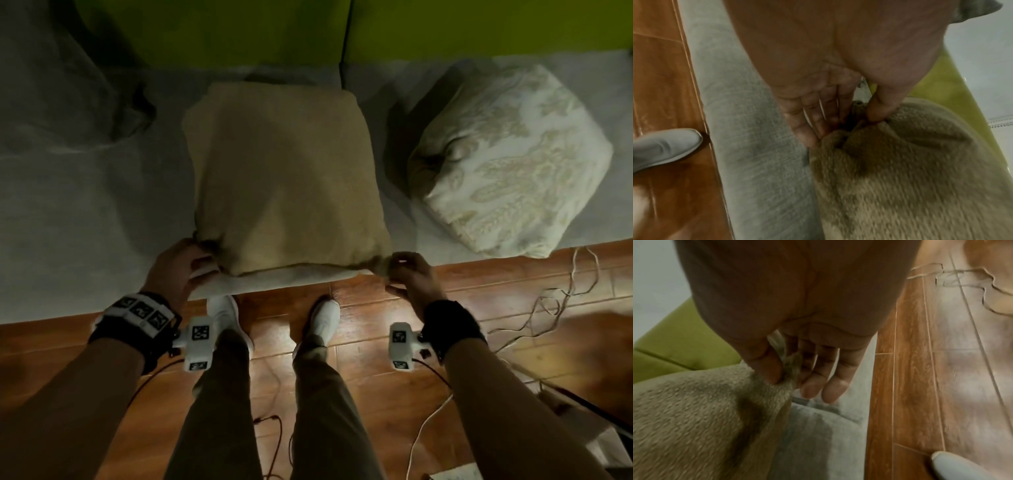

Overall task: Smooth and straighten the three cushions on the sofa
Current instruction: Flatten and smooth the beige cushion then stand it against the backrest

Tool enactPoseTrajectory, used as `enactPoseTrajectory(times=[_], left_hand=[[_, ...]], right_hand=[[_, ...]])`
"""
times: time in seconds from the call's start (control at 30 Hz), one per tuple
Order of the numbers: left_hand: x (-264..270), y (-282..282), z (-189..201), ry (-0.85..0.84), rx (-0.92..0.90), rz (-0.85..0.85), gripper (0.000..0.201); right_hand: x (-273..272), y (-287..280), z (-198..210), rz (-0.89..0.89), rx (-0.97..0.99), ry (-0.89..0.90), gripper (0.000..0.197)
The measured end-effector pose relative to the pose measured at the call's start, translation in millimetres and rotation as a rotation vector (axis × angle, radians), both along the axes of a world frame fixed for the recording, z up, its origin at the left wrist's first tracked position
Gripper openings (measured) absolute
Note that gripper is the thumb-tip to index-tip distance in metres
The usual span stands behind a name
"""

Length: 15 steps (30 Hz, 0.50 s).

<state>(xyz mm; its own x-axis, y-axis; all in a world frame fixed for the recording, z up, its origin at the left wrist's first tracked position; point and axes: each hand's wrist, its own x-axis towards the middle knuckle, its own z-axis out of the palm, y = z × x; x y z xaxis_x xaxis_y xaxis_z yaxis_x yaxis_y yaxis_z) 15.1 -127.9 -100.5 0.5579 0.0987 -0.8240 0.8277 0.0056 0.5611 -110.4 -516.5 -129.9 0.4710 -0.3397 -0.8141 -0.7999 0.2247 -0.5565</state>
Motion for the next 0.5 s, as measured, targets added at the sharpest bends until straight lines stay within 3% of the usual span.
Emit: enactPoseTrajectory(times=[0.1, 0.2, 0.27, 0.33, 0.43, 0.5], left_hand=[[9.0, -11.4, -1.3, -0.016, -0.024, -0.047, 0.022], [14.6, -24.8, -1.9, -0.025, -0.028, -0.052, 0.02], [18.1, -31.1, 0.6, -0.051, -0.029, 0.016, 0.02], [15.5, -31.3, 2.5, -0.049, -0.064, 0.12, 0.021], [-1.8, -27.0, 5.8, -0.044, -0.103, 0.305, 0.021], [-18.1, -22.9, 6.5, -0.058, -0.099, 0.374, 0.022]], right_hand=[[12.2, 18.4, 2.6, 0.12, 0.048, 0.001, 0.026], [27.7, 27.4, 9.2, 0.396, -0.139, -0.049, 0.013], [33.4, 19.0, 13.0, 0.598, -0.393, -0.069, 0.008], [32.1, 0.6, 13.7, 0.651, -0.528, -0.03, 0.017], [27.8, -18.9, 8.5, 0.791, -0.536, 0.151, 0.031], [28.0, -17.9, 6.1, 0.865, -0.509, 0.18, 0.033]])
